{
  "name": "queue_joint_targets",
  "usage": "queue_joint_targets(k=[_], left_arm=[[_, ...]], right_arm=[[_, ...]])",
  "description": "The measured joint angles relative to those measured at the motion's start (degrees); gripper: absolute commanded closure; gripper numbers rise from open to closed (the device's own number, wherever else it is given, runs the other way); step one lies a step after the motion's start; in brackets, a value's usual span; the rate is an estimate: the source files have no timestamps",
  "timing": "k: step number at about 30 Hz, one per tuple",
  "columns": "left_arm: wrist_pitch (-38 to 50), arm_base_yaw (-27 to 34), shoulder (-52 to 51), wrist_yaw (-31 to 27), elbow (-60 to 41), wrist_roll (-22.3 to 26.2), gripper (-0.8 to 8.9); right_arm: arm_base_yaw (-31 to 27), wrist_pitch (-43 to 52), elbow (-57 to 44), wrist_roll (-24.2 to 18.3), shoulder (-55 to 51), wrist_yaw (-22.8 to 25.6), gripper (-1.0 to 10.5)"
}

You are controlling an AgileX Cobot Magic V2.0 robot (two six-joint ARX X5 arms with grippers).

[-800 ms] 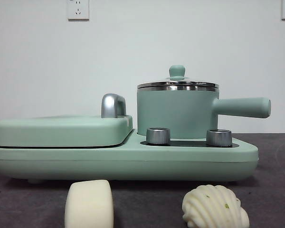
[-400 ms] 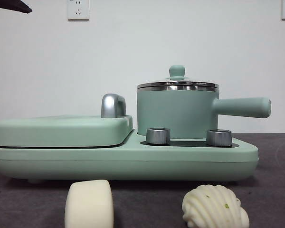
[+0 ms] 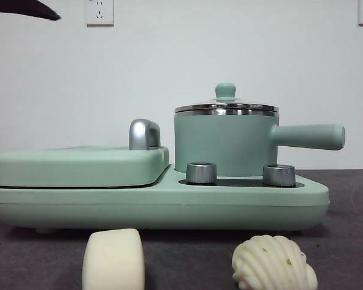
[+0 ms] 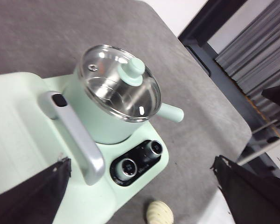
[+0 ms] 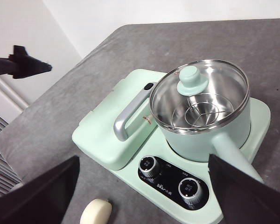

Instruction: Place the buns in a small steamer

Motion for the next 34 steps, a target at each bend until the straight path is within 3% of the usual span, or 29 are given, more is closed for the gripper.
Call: queue_joint_targets(k=[7,17,25,30,34], left_arm=[[-7.74,-3.96,11.43,-1.38,12.09,-0.35,3.94],[-20.52,-11.56,31.08,-11.78,34.38,1.99,3.83],[-32.39,-17.81,46.93,-23.82,53.99,6.51,3.72],[-36.83,-21.16,55.87,-26.84,67.10,8.50,3.72],[-36.59,-23.10,59.95,-28.72,71.93,9.18,3.75]], right_arm=[[0.00,-0.02,0.00,0.09,0.00,-1.44,5.1],[0.00,0.00,0.00,0.11,0.00,-1.44,5.1],[0.00,-0.02,0.00,0.11,0.00,-1.44,5.1],[-0.02,-0.02,0.00,0.11,0.00,-1.44,5.1],[0.00,-0.02,0.00,0.11,0.00,-1.42,5.1]])
